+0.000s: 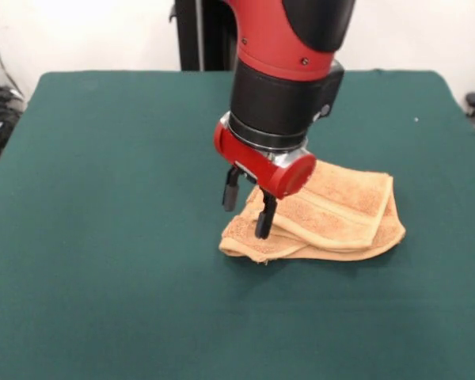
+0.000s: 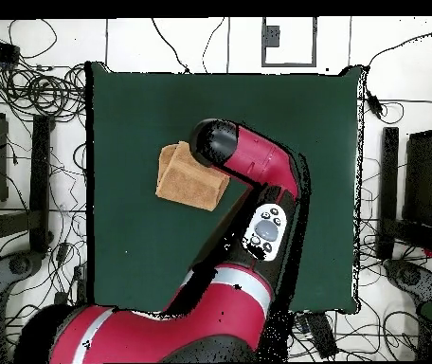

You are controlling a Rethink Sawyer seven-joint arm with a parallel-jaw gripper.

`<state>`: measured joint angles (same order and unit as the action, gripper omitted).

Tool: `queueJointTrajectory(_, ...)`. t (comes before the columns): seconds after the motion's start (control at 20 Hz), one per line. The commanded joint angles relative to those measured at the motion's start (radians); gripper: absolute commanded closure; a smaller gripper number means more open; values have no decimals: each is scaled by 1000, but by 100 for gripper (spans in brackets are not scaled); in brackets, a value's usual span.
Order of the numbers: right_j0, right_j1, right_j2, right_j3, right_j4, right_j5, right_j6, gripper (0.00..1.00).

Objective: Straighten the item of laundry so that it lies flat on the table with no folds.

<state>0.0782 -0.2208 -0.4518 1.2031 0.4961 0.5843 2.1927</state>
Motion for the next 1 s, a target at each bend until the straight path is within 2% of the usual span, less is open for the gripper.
queueJointTrajectory(0.05, 36, 74, -42, -121, 54, 199, 405, 0)
queueJointTrajectory(0.7, 39, 229, -92, -324, 74, 179, 564, 0)
queueJointTrajectory(1.0, 29, 228, -48, -320, 89, 160, 572, 0)
